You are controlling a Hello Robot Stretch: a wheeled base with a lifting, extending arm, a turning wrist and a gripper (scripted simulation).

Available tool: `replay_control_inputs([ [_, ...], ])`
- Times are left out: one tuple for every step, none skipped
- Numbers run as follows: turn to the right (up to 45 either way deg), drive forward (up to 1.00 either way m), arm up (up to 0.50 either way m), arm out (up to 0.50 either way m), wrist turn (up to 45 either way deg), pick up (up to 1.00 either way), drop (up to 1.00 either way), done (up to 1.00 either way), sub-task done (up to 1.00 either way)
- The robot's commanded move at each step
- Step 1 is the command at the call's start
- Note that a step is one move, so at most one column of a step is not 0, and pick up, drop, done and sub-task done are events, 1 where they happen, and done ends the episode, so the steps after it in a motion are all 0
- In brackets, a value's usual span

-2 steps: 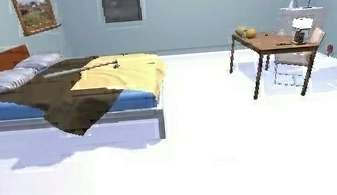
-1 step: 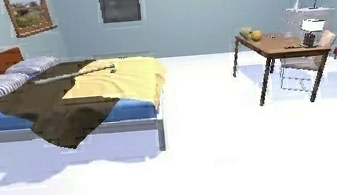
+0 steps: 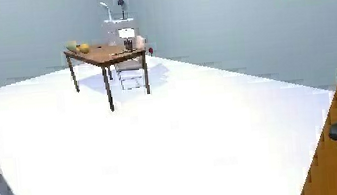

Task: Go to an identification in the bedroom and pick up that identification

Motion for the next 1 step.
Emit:
replay_control_inputs([
  [0.0,0.90,0.00,0.00,0.0,0.00,0.00,0.00,0.00],
])
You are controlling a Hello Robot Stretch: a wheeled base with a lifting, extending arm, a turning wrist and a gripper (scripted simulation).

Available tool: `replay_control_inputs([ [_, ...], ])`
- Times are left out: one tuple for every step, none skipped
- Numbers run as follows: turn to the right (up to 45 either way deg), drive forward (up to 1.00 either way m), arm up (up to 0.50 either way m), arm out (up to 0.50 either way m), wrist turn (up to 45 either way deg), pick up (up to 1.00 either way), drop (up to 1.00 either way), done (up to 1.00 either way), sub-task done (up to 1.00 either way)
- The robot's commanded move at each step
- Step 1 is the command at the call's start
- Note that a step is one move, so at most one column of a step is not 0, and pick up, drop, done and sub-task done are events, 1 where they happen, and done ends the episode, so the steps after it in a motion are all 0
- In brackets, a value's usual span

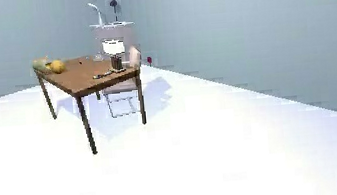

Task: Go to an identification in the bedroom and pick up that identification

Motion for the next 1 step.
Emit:
replay_control_inputs([
  [36.0,0.00,0.00,0.00,0.0,0.00,0.00,0.00,0.00],
])
